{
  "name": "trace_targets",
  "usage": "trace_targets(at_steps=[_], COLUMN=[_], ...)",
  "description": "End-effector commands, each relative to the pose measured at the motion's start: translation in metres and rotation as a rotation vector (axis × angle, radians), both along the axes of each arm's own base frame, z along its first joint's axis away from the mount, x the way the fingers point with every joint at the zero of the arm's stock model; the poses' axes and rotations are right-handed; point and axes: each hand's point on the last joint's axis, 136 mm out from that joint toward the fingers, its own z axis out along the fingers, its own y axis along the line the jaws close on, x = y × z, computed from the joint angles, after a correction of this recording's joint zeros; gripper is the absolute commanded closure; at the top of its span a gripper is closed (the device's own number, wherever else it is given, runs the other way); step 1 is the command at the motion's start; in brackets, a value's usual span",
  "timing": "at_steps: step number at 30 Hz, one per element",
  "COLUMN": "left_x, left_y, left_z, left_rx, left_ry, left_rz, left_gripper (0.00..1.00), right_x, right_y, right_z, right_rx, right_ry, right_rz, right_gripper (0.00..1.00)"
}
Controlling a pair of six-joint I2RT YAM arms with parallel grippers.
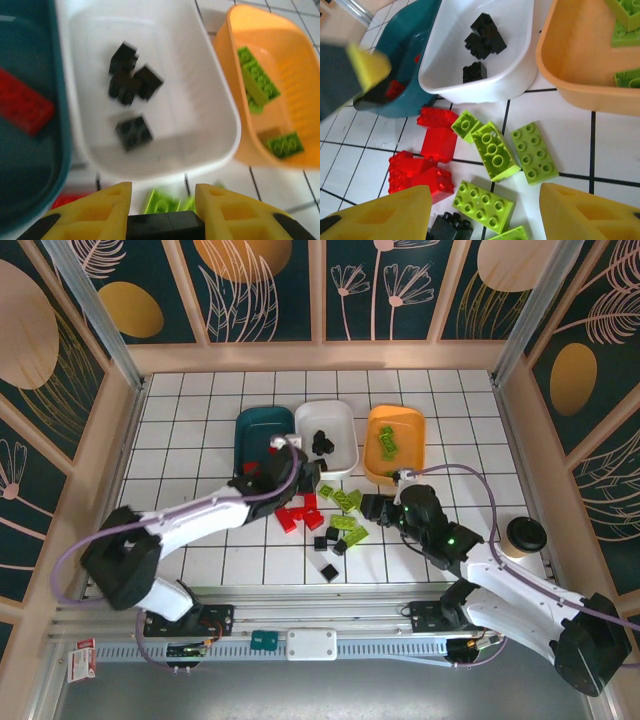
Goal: Sort the legos into containers by color
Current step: Place the lego in the container.
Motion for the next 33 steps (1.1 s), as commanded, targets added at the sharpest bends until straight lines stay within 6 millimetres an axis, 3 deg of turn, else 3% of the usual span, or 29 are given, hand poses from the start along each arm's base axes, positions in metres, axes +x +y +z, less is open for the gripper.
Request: trace_targets(at_steps=[1,7,11,16,19,24,27,33], left_x=[0.034,0.074,0.089,0.089,0.076,0.032,0.003,-0.049], left_y=[-0.014,-0.032,-0.037,-0.045,-0.04,-0.022,-0.004,0.041], left_z=[-0.014,-0.034,-0.035,0.002,0.034,0.082,0.093,0.076], left_rx=[0.024,0.055,0.058,-0.015,-0.08,-0.228,-0.28,-0.314], left_ry=[0.019,0.052,0.057,0.012,-0.031,-0.092,-0.109,-0.092], left_rz=[-0.037,-0.029,-0.022,-0.045,-0.06,-0.091,-0.091,-0.039], left_gripper=[0.73,0.69,0.5,0.31,0.22,0.13,0.05,0.02], right_x=[-0.008,-0.026,-0.043,-0.071,-0.09,-0.12,-0.134,-0.135], right_y=[-0.004,0.003,0.016,0.035,0.048,0.068,0.079,0.095], right_z=[-0.011,-0.024,-0.031,-0.043,-0.052,-0.069,-0.081,-0.093], right_rx=[-0.021,-0.03,-0.029,-0.029,-0.055,-0.132,-0.194,-0.311], right_ry=[0.025,0.055,0.072,0.111,0.136,0.171,0.181,0.15], right_rz=[-0.019,0.02,0.082,0.176,0.237,0.321,0.365,0.376], right_gripper=[0.41,0.41,0.4,0.4,0.39,0.38,0.38,0.37])
